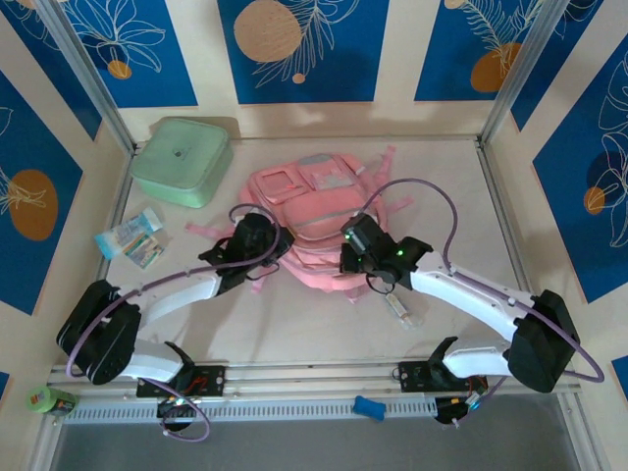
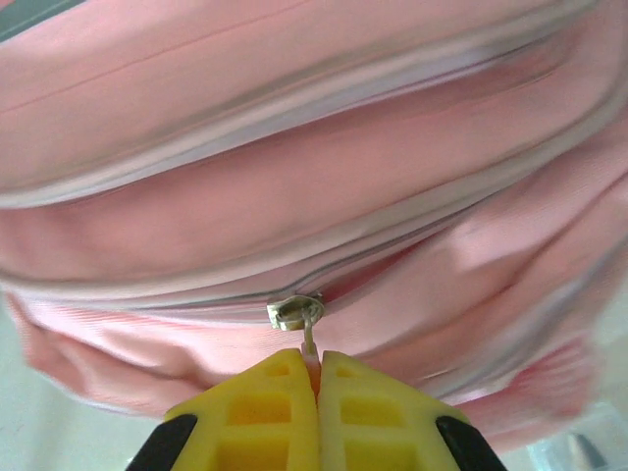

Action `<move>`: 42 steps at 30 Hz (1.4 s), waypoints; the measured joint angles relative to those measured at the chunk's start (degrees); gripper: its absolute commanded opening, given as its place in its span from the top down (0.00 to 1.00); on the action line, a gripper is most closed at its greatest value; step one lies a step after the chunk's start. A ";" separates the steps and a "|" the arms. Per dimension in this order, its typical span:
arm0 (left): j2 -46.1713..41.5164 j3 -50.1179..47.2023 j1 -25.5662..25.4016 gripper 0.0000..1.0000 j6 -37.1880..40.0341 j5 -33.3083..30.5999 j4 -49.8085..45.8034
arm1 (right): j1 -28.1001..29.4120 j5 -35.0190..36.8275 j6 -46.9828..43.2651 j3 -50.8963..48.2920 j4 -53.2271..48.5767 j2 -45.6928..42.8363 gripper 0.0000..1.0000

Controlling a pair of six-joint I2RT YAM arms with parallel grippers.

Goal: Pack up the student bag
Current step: Zip the student bag at the center of the table.

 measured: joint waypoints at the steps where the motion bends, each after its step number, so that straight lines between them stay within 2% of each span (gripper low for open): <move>1: -0.57 -0.44 1.64 1.00 1.11 1.38 -0.61 | -0.90 -0.26 -0.50 -0.15 -0.17 -0.31 1.00; 6: -0.96 -0.48 9.01 1.00 6.38 8.20 -3.48 | -0.79 -0.92 -2.69 -0.17 -1.29 -0.42 1.00; 11: 3.82 1.38 16.33 1.00 10.43 17.14 -3.19 | 4.59 -2.19 -2.95 -0.13 0.98 0.50 1.00; 13: 5.57 1.88 17.99 0.73 11.93 18.82 -2.82 | 6.49 -3.02 -2.54 0.02 2.05 1.95 1.00; 14: 5.66 1.88 18.49 0.66 12.57 18.71 -2.95 | 7.08 -3.61 -2.29 0.11 2.29 2.93 1.00; 17: 4.26 1.88 19.82 0.51 14.36 16.96 -3.74 | 7.65 -5.31 -1.22 0.13 2.47 5.53 1.00; 21: -3.50 -0.48 19.67 0.41 13.14 14.40 -5.40 | 7.93 -5.79 -0.81 0.13 2.99 6.29 1.00; 23: -10.69 -4.68 16.39 0.37 9.86 10.47 -4.74 | 7.93 -5.79 -0.50 0.13 3.06 6.29 1.00; 25: -15.87 -7.54 10.38 0.36 6.67 6.38 -4.96 | 7.93 -5.79 -0.20 0.13 3.13 6.27 1.00; 28: -17.92 -8.37 1.68 0.36 1.31 1.88 -4.59 | 7.89 -5.77 0.24 0.13 3.13 6.27 1.00; 31: -16.37 -8.87 -3.32 0.39 -4.63 -2.43 -2.73 | 7.82 -5.77 0.46 0.11 3.13 6.27 1.00; 37: -7.43 -8.24 -13.53 0.47 -13.88 -11.08 1.18 | 7.80 -5.55 0.70 -1.29 4.00 5.99 1.00; 42: -1.33 -6.47 -18.08 0.48 -19.74 -16.37 3.39 | 7.74 -5.55 0.92 -2.25 4.94 5.62 1.00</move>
